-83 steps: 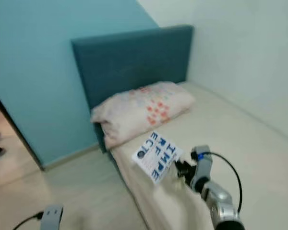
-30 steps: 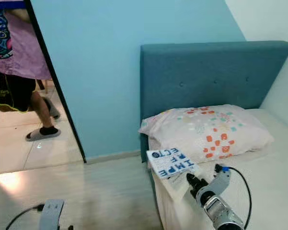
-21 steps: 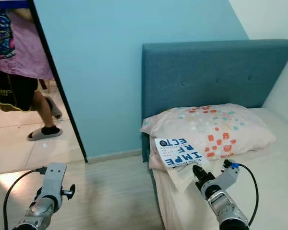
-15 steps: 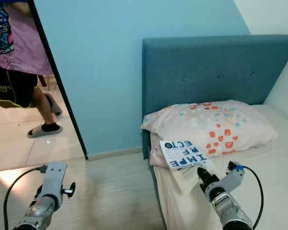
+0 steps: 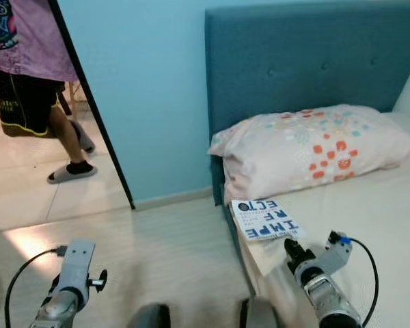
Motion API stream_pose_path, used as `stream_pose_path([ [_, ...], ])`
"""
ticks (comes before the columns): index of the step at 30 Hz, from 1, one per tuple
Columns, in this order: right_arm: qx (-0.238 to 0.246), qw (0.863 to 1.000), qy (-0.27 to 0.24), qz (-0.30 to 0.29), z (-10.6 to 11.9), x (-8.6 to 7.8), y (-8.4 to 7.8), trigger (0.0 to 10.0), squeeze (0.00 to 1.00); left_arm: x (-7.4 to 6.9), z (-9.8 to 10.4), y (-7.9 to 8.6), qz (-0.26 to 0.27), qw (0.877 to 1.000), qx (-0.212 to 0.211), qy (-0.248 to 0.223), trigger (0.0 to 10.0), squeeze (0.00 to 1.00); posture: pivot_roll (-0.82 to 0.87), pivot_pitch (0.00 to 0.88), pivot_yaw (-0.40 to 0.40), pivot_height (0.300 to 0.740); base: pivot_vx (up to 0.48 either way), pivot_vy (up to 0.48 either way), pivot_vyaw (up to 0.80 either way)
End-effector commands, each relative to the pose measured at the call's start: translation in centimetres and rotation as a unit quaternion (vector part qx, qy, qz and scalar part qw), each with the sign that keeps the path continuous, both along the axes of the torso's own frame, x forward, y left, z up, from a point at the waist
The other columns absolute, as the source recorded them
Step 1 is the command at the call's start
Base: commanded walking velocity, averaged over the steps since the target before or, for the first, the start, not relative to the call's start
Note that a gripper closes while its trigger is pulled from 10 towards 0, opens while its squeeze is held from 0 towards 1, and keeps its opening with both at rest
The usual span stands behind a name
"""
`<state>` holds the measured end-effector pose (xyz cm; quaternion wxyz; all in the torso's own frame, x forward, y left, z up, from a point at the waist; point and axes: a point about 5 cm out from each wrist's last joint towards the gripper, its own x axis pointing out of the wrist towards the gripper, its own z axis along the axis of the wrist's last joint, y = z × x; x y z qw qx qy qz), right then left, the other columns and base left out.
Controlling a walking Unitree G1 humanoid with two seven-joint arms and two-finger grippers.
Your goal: Clean up the room
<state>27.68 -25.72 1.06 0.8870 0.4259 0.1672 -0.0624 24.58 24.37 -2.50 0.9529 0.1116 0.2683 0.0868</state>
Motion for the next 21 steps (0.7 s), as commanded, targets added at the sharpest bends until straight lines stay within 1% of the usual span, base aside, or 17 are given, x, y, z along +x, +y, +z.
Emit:
stream_pose_path([
  [1, 0.0, 1.0, -0.011, -0.006, 0.5, 0.4, -0.2, 10.0, 0.0, -0.2, 0.0, 0.1, -0.007, 1.0, 0.005, 0.0, 10.0, 0.0, 0.07, 0.084, 0.003, 0.565, 0.0, 0.0, 0.0],
  [2, -0.002, 1.0, -0.016, -0.01, 0.8, 0.7, -0.4, 10.0, 0.0, -0.3, -0.1, 0.1, -0.01, 1.0, 0.007, 0.001, 10.0, 0.0, 0.07, 0.096, 0.006, 0.56, 0.0, 0.0, 0.0],
  [4, -0.002, 1.0, -0.016, -0.01, 0.8, 0.7, -0.4, 10.0, 0.0, -0.3, -0.1, 0.1, -0.01, 1.0, 0.007, 0.001, 10.0, 0.0, 0.07, 0.096, 0.006, 0.56, 0.0, 0.0, 0.0],
  [6, -0.006, 0.999, -0.029, -0.028, 1.7, 1.2, -1.2, 10.0, 0.0, -0.7, -0.3, 0.3, -0.02, 1.0, 0.011, 0.004, 10.0, 0.0, 0.08, 0.123, 0.012, 0.551, 0.0, 0.0, 0.0],
  [7, -0.006, 0.999, -0.029, -0.028, 1.7, 1.2, -1.2, 10.0, 0.0, -0.7, -0.3, 0.3, -0.02, 1.0, 0.011, 0.004, 10.0, 0.0, 0.08, 0.123, 0.012, 0.551, 0.0, 0.0, 0.0],
  [8, -0.009, 0.999, -0.035, -0.039, 2.1, 1.5, -1.7, 10.0, 0.0, -0.9, -0.4, 0.3, -0.023, 1.0, 0.013, 0.005, 10.0, 0.0, 0.08, 0.132, 0.014, 0.551, 0.0, 0.0, 0.0],
  [11, -0.012, 0.998, -0.04, -0.049, 2.5, 1.7, -2.1, 10.0, 0.0, -1.0, -0.4, 0.4, -0.026, 1.0, 0.014, 0.007, 10.0, 0.0, 0.08, 0.132, 0.014, 0.551, 0.0, 0.0, 0.0],
  [13, -0.023, 0.997, -0.042, -0.067, 3.2, 1.9, -3.1, 10.0, 0.0, -1.4, -0.6, 0.5, -0.031, 0.999, 0.016, 0.011, 10.0, 0.0, 0.09, 0.154, 0.018, 0.551, 0.0, 0.0, 0.0],
  [14, -0.023, 0.997, -0.042, -0.067, 3.2, 1.9, -3.1, 10.0, 0.0, -1.4, -0.6, 0.5, -0.031, 0.999, 0.016, 0.011, 10.0, 0.0, 0.09, 0.154, 0.018, 0.551, 0.0, 0.0, 0.0],
  [15, -0.035, 0.996, -0.039, -0.074, 3.5, 2.0, -3.6, 10.0, 0.0, -1.6, -0.7, 0.5, -0.033, 0.999, 0.016, 0.012, 10.0, 0.0, 0.09, 0.157, 0.019, 0.551, 0.0, 0.0, 0.0],
  [16, -0.035, 0.996, -0.039, -0.074, 3.5, 2.0, -3.6, 10.0, 0.0, -1.6, -0.7, 0.5, -0.033, 0.999, 0.016, 0.012, 10.0, 0.0, 0.09, 0.157, 0.019, 0.551, 0.0, 0.0, 0.0],
  [17, -0.044, 0.995, -0.036, -0.083, 3.8, 2.0, -4.3, 10.0, 0.0, -1.8, -0.8, 0.5, -0.034, 0.999, 0.017, 0.014, 10.0, 0.0, 0.09, 0.166, 0.018, 0.551, 0.0, 0.0, 0.0],
  [18, -0.044, 0.995, -0.036, -0.083, 3.8, 2.0, -4.3, 10.0, 0.0, -1.8, -0.8, 0.5, -0.034, 0.999, 0.017, 0.014, 10.0, 0.0, 0.09, 0.166, 0.018, 0.551, 0.0, 0.0, 0.0],
  [21, -0.076, 0.993, -0.014, -0.092, 4.2, 1.8, -5.6, 10.0, 0.0, -2.2, -1.0, 0.7, -0.037, 0.999, 0.019, 0.016, 10.0, 0.0, 0.09, 0.175, 0.02, 0.551, 0.0, 0.0, 0.0],
])
